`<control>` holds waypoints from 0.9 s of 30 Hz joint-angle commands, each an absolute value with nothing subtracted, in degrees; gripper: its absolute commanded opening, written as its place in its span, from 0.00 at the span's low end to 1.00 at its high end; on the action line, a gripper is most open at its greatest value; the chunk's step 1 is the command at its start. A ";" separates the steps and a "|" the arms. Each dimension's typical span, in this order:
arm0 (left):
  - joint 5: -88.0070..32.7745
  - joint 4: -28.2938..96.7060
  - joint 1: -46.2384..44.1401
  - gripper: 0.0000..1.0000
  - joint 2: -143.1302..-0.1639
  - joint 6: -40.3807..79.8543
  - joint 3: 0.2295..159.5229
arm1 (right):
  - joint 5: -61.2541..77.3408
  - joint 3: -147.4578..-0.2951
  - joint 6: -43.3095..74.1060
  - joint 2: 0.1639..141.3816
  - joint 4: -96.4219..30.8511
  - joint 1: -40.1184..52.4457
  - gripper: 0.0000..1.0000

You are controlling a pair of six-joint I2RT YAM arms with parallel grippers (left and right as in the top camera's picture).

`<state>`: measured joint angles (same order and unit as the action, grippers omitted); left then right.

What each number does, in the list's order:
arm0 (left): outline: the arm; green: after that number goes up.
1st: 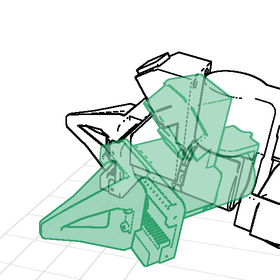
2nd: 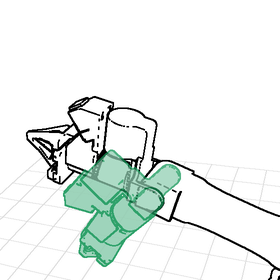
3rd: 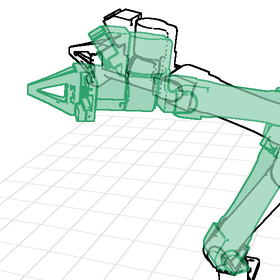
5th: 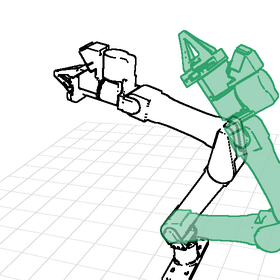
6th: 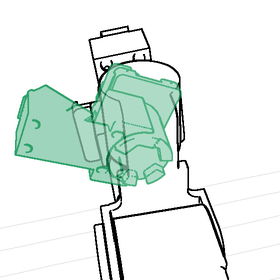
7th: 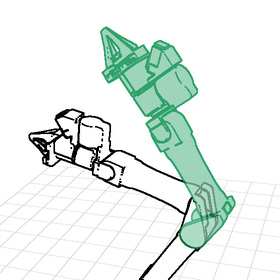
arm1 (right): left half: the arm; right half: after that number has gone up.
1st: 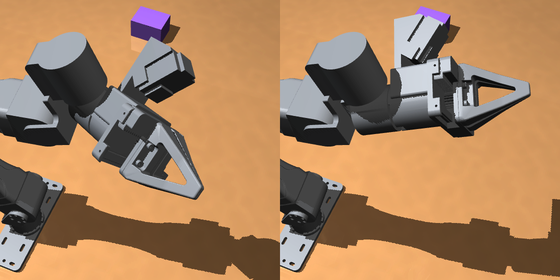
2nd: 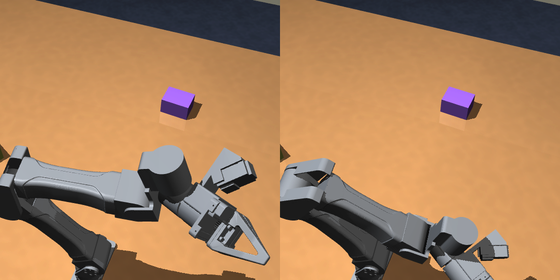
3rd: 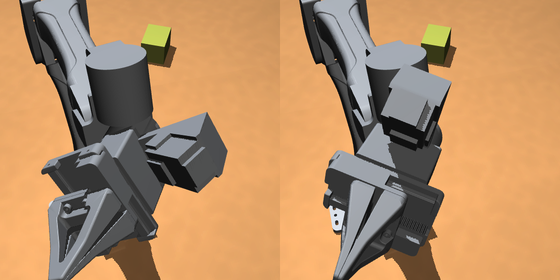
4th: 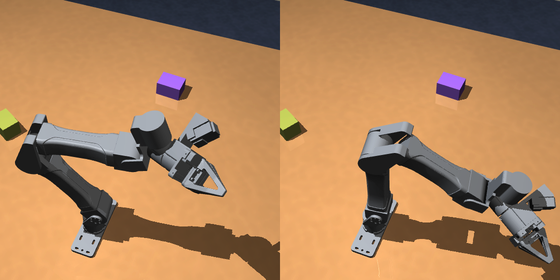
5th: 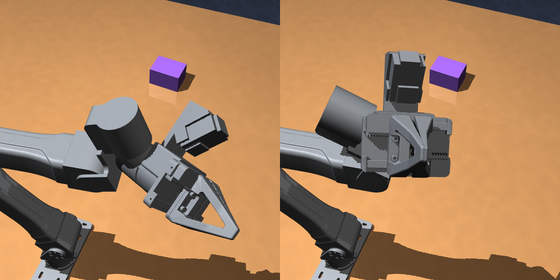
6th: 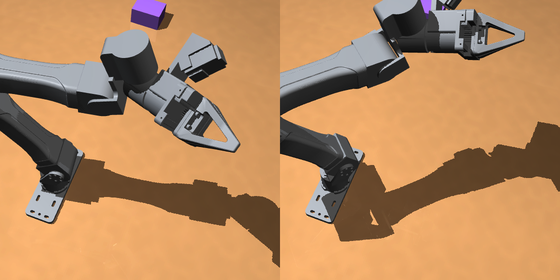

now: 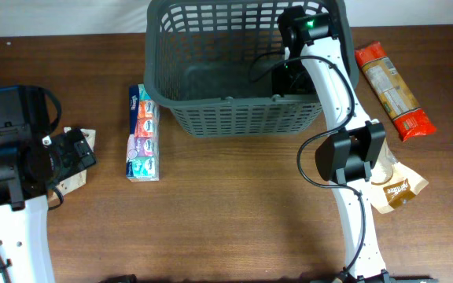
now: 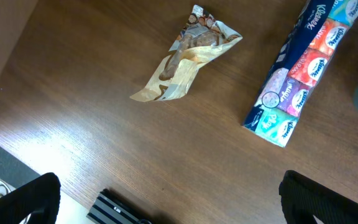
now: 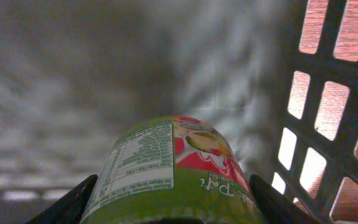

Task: Pack container
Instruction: 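Lower the green-lidded jar into the basket and open the right gripper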

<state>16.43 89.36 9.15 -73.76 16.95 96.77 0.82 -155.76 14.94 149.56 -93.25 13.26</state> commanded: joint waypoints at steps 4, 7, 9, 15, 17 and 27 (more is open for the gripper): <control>16.01 89.43 9.45 1.00 -73.91 17.08 97.43 | 1.89 -155.79 14.85 149.64 -93.21 13.15 0.27; 16.01 89.45 9.43 1.00 -73.91 17.08 97.43 | 1.89 -155.79 14.85 149.64 -92.97 13.15 0.28; 15.99 89.45 9.43 0.99 -73.91 17.08 97.43 | 1.89 -155.79 14.85 149.64 -92.75 13.15 0.29; 16.01 89.49 9.43 1.00 -73.91 17.08 97.43 | 1.91 -155.79 14.87 149.64 -92.42 13.15 0.39; 16.01 89.49 9.43 1.00 -73.91 17.08 97.43 | 1.89 -155.79 14.87 149.64 -92.31 13.15 0.43; 16.01 90.11 9.43 1.00 -73.91 17.08 97.43 | 1.89 -155.79 14.85 149.67 -92.12 13.15 0.55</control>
<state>16.43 89.86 9.15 -73.76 16.97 96.77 1.41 -155.76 14.94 149.56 -92.31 13.26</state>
